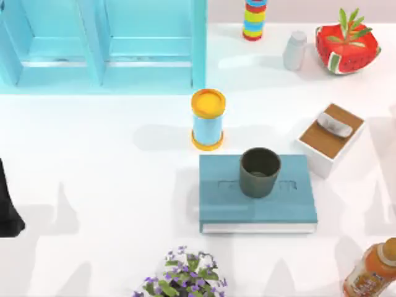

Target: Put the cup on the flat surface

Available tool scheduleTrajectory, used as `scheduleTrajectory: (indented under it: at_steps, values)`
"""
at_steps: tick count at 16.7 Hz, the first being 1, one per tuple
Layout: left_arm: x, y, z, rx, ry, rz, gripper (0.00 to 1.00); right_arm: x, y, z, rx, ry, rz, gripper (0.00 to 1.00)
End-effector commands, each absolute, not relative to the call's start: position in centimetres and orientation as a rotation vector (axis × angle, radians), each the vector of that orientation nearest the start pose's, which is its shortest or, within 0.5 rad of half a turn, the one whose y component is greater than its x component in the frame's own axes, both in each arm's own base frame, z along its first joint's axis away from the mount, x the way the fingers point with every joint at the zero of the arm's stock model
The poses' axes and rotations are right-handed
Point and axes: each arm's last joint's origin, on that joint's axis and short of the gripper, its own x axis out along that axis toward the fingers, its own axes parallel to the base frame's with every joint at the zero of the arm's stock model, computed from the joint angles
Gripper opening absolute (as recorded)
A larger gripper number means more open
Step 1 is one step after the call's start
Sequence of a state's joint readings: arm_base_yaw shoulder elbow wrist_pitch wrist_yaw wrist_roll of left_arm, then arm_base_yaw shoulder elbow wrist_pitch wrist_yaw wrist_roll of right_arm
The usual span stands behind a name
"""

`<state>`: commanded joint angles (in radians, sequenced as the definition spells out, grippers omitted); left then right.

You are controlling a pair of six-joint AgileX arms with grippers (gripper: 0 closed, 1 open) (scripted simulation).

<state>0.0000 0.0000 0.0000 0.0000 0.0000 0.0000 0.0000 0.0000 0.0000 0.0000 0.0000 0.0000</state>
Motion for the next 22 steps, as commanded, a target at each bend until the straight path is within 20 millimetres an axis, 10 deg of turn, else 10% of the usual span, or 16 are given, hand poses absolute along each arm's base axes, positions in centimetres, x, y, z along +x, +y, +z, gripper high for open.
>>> scheduleTrajectory:
  at_steps: [8,16,22]
  values:
    - [10.7,-1.0,19.8,-0.036,0.117,-0.075,1.0,10.6,-0.1,16.0,0.0,0.0,0.0,1.0]
    - [14.2,-4.7,34.2,-0.165,0.381,-0.232,1.0,10.6,-0.1,16.0,0.0,0.0,0.0,1.0]
    - [20.6,-12.2,44.2,-0.269,0.591,-0.315,1.0,10.6,-0.1,16.0,0.0,0.0,0.0,1.0]
